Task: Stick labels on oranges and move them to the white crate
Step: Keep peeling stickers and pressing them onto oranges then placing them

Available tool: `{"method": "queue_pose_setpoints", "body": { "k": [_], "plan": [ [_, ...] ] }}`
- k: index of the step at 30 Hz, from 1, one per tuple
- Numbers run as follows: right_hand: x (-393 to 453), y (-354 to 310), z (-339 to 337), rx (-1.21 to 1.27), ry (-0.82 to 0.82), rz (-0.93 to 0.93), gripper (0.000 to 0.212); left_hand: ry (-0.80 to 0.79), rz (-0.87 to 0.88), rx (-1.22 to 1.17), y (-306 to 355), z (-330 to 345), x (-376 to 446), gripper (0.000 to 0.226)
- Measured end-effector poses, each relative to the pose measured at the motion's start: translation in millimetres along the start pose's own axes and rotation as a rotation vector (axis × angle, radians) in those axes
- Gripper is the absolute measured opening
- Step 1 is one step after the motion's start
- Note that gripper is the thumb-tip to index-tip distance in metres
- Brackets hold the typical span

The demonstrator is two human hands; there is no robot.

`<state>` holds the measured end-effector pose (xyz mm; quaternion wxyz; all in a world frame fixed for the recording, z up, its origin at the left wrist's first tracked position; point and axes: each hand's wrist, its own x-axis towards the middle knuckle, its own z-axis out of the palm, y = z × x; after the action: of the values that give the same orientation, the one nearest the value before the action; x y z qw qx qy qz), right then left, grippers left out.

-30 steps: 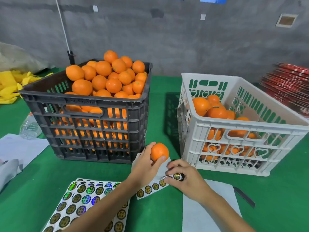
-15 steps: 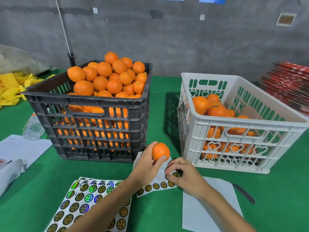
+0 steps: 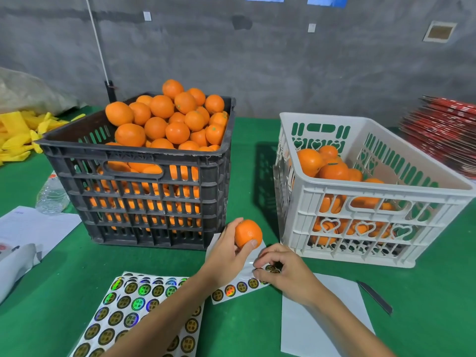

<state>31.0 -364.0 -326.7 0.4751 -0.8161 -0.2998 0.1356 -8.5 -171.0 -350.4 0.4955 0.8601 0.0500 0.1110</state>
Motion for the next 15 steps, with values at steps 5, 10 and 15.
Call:
{"method": "queue_pose_setpoints", "body": {
  "k": [5, 10, 15],
  "plan": [
    [2, -4, 1, 0.019, 0.018, 0.046, 0.013, -0.002, 0.002, -0.005, 1, -1, -1, 0.058],
    [-2, 2, -2, -0.107, 0.005, -0.072, 0.009, 0.0, -0.012, -0.007, 1, -2, -1, 0.062],
    [-10, -12, -6, -0.181, 0.16, -0.053, 0.024, 0.003, -0.033, -0.04, -1, -2, -1, 0.068]
  ]
}}
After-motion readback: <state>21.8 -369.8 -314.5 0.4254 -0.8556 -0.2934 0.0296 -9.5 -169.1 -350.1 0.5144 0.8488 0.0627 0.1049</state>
